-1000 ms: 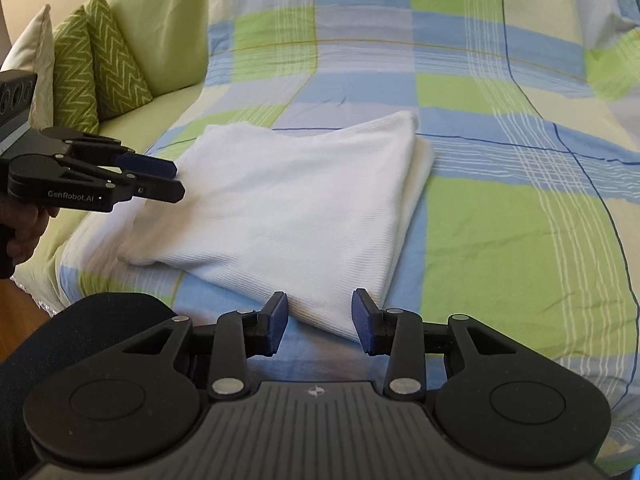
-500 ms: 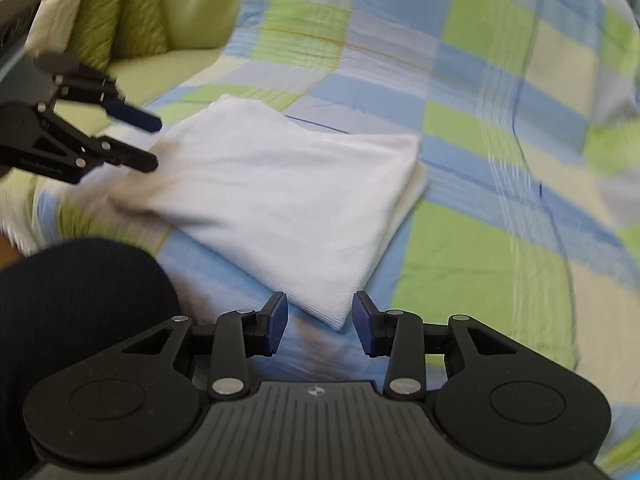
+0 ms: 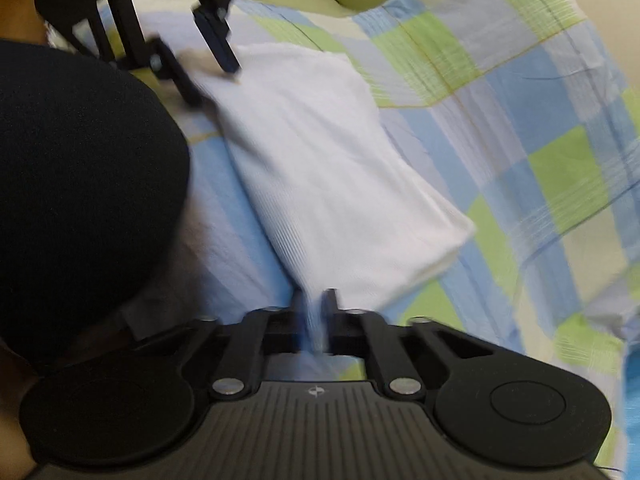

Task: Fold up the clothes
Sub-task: 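Grasp the tank top end with the right tool while the left tool grasps the other end, then lift the folded tank top with both tools and carry it toward the clothes stack, then lower the tank top onto the folded clothes stack and open both tools, then smooth the tank top on the stack with both open tools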

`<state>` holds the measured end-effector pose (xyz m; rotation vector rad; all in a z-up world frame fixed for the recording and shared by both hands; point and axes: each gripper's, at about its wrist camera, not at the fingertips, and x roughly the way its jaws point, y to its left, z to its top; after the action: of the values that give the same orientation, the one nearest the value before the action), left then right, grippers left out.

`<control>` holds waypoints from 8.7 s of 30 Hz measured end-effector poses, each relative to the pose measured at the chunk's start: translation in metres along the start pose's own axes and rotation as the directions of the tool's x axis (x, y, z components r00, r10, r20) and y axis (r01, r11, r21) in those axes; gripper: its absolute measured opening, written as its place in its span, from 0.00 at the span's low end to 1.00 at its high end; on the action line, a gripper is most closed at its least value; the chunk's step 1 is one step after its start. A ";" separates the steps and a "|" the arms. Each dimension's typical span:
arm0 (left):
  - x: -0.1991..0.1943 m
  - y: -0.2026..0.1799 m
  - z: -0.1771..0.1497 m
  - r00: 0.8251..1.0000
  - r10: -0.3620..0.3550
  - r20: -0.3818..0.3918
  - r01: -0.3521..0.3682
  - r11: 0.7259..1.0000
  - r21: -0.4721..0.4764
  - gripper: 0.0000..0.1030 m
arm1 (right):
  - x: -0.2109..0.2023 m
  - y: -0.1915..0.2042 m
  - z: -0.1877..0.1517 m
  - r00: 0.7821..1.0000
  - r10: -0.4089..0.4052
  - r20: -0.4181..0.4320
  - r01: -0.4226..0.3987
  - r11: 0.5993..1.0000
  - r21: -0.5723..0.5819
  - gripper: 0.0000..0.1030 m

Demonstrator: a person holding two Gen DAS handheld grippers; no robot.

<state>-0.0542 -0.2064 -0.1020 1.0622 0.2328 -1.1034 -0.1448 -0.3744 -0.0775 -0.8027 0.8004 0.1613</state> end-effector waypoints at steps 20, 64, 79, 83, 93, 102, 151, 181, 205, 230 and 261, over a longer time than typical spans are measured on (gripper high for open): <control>0.007 -0.023 0.021 0.996 0.047 0.077 -0.055 0.994 0.099 0.42 | -0.015 -0.020 0.010 0.996 0.051 0.068 -0.055 0.997 0.058 0.04; 0.027 0.012 0.057 0.967 0.231 0.107 -0.254 0.903 0.346 0.06 | -0.012 -0.030 0.035 0.972 -0.213 0.099 0.212 0.977 0.017 0.04; -0.068 -0.014 0.204 0.839 0.035 0.544 -0.323 0.836 0.444 0.06 | -0.219 -0.029 -0.037 0.809 -0.562 -0.174 0.587 0.791 0.173 0.04; -0.092 -0.067 0.254 0.749 -0.139 0.647 -0.281 0.818 0.501 0.06 | -0.292 0.004 -0.081 0.705 -0.617 -0.350 0.698 0.691 0.188 0.04; -0.123 -0.217 0.387 0.552 -0.530 0.643 -0.118 0.714 0.690 0.05 | -0.422 0.055 -0.207 0.526 -0.515 -0.676 0.822 0.512 0.250 0.04; -0.104 -0.297 0.564 0.426 -0.618 0.661 -0.144 0.675 0.724 0.04 | -0.495 0.007 -0.333 0.291 -0.527 -0.799 0.917 0.391 0.076 0.04; -0.033 -0.359 0.449 0.494 -0.663 0.563 -0.142 0.577 0.804 0.03 | -0.411 0.124 -0.383 0.391 -0.290 -0.874 0.853 0.470 0.226 0.04; -0.039 -0.319 0.503 0.475 -0.701 0.531 0.180 0.669 0.722 0.10 | -0.466 0.092 -0.405 0.424 -0.296 -0.856 0.904 0.077 0.421 0.25; -0.039 -0.366 0.483 0.439 -0.771 0.460 0.214 0.588 0.780 0.17 | -0.463 0.072 -0.427 0.670 -0.267 -0.693 0.680 -0.155 0.717 0.28; -0.020 -0.346 0.484 0.427 -0.777 0.463 0.386 0.620 0.683 0.14 | -0.440 -0.063 -0.495 0.721 -0.283 -0.632 0.623 -0.133 0.770 0.29; -0.020 -0.313 0.491 0.466 -0.748 0.472 0.449 0.660 0.602 0.25 | -0.496 0.073 -0.421 0.598 -0.345 -0.724 0.670 -0.281 0.687 0.36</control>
<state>-0.4785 -0.5958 -0.0170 0.8270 -0.2718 -2.2467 -0.7666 -0.5380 0.0457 0.3737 0.4636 -1.3597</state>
